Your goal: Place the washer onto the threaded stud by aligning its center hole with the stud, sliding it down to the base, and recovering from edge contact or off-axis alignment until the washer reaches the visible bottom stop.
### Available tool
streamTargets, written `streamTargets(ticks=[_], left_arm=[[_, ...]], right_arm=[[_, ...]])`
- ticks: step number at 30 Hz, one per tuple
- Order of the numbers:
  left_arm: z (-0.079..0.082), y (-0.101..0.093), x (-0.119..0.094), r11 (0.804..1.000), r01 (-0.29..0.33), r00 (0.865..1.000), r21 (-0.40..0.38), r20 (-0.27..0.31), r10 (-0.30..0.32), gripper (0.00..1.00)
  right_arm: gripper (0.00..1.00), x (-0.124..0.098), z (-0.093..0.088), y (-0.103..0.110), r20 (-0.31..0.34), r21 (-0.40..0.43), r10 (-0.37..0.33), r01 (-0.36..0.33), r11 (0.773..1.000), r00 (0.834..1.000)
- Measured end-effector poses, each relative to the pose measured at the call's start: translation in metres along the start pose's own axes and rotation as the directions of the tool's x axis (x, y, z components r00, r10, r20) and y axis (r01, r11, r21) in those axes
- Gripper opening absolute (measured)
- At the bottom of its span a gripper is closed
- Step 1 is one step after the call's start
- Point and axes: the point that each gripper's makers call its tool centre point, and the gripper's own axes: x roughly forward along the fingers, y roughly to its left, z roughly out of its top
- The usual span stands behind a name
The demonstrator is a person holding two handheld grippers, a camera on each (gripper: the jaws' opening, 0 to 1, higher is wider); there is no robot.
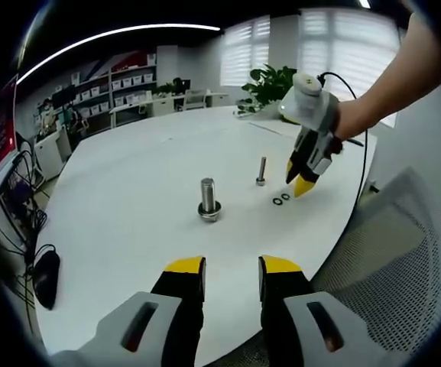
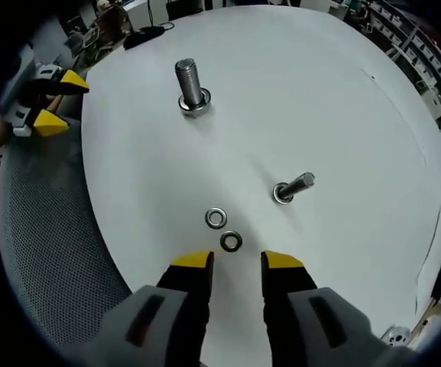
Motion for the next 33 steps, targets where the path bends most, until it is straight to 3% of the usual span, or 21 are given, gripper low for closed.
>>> streamTargets(ticks=[17, 33], left_arm=[[-0.002, -0.004, 0.0, 1.0, 0.018, 1.0, 0.002, -0.011, -0.018, 0.26], [-0.002, -0.004, 0.0, 1.0, 0.016, 1.0, 0.002, -0.007, -0.016, 0.26]], right_arm=[[0.28, 0.009, -0.006, 0.01, -0.011, 0.002, 0.01, -0.01, 1.0, 1.0], [0.25, 0.013, 0.005, 0.001, 0.007, -0.01, 0.014, -0.013, 1.0, 1.0]])
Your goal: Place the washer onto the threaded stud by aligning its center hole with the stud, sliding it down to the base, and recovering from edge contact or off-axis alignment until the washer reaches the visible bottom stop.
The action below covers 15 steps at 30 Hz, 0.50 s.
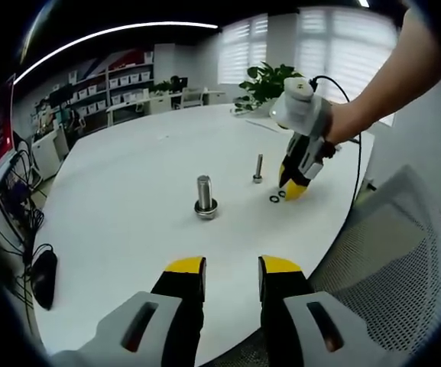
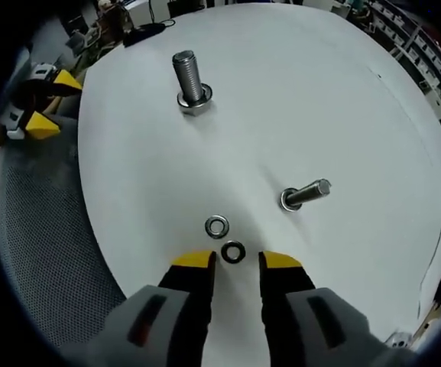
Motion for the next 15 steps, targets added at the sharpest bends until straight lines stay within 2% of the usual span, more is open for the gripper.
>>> streamTargets(ticks=[7, 15], left_arm=[[0.0, 0.0011, -0.0001, 1.0, -0.006, 1.0, -0.002, -0.001, 0.006, 0.26], [0.0014, 0.0012, 0.0002, 1.0, -0.007, 1.0, -0.008, 0.006, 0.007, 0.26]], right_arm=[[0.21, 0.0001, 0.0006, -0.0015, -0.027, -0.045, 0.013, -0.015, 0.999, 1.0], [0.16, 0.0026, 0.0034, 0.0007, -0.054, -0.116, -0.005, -0.002, 0.993, 0.999]])
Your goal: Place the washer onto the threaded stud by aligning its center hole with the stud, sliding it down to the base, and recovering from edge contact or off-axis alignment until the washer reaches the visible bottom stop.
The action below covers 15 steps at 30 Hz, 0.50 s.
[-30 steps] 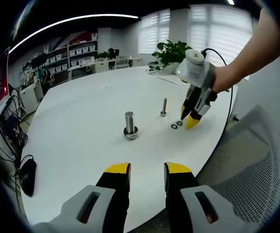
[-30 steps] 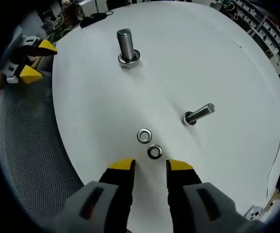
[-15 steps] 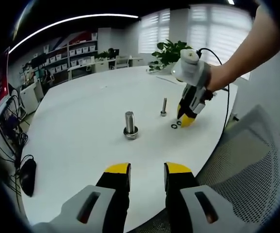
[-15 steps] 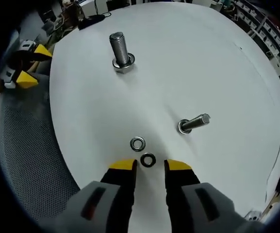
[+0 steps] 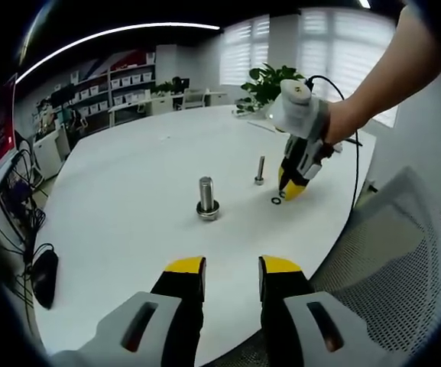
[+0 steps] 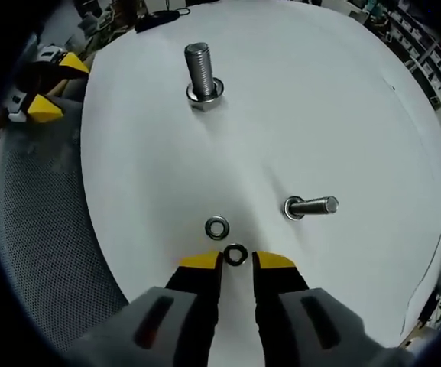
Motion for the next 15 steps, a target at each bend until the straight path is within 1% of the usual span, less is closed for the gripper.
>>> streamTargets(ticks=[3, 5, 8, 9, 11, 13, 15], left_arm=[[-0.0004, 0.0, 0.0003, 1.0, 0.0, 1.0, 0.003, -0.003, 0.0, 0.26], [-0.0006, 0.0007, -0.0003, 1.0, -0.002, 1.0, 0.005, -0.003, 0.002, 0.26], [-0.0014, 0.0012, -0.0005, 1.0, -0.003, 1.0, 0.004, -0.004, 0.003, 0.26], [-0.0023, 0.0013, -0.0002, 1.0, -0.003, 1.0, 0.003, -0.008, 0.003, 0.26], [-0.0021, 0.0014, -0.0004, 1.0, -0.004, 1.0, 0.003, -0.008, 0.004, 0.26], [-0.0025, 0.0016, -0.0002, 1.0, -0.004, 1.0, 0.002, -0.009, 0.004, 0.26], [-0.0025, 0.0015, -0.0002, 1.0, -0.005, 1.0, 0.003, -0.009, 0.005, 0.26]], right_arm=[[0.16, -0.0001, 0.0009, -0.0016, -0.021, 0.028, -0.005, 0.005, 1.0, 1.0], [0.15, 0.0001, 0.0015, -0.0011, -0.035, 0.011, 0.002, -0.002, 1.0, 0.999], [0.15, 0.0003, 0.002, -0.0016, -0.05, 0.035, 0.008, -0.006, 0.999, 0.999], [0.15, 0.0005, 0.0017, -0.0016, -0.059, 0.053, 0.005, -0.002, 0.999, 0.998], [0.15, 0.0008, 0.0021, 0.0001, -0.069, 0.049, -0.005, 0.009, 0.999, 0.998], [0.15, 0.0008, 0.0014, -0.0003, -0.071, 0.051, -0.016, 0.019, 0.999, 0.997], [0.15, 0.0004, 0.0007, -0.0009, -0.054, 0.075, -0.024, 0.028, 0.997, 0.998]])
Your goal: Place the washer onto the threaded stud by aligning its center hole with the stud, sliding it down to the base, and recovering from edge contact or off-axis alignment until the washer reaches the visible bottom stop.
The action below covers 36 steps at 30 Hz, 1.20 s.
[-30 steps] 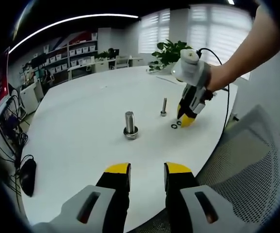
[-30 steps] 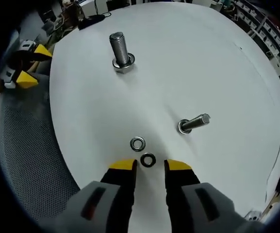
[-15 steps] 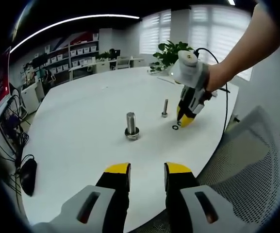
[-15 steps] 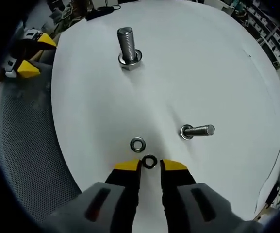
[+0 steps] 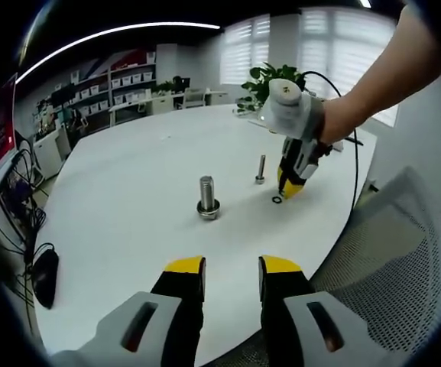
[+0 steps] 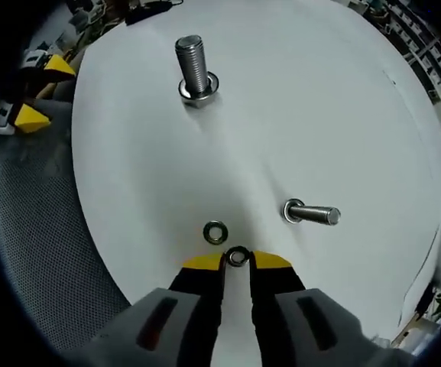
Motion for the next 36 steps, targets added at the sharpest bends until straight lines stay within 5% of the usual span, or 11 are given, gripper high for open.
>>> streamTargets(ticks=[9, 23, 36], left_arm=[[0.001, 0.0, 0.0, 1.0, -0.003, 1.0, -0.001, 0.004, 0.003, 0.26], [0.002, -0.001, 0.0, 1.0, 0.0, 1.0, -0.001, 0.006, 0.0, 0.26], [0.004, -0.001, -0.001, 1.0, -0.002, 1.0, 0.001, 0.016, 0.002, 0.26]], right_arm=[[0.15, -0.001, -0.002, -0.001, 0.069, 0.042, -0.025, 0.022, 0.999, 0.997], [0.14, -0.003, -0.008, -0.004, 0.067, 0.084, -0.015, 0.009, 0.996, 0.998], [0.14, -0.024, 0.006, -0.012, 0.11, 0.089, -0.027, 0.017, 0.996, 0.994]])
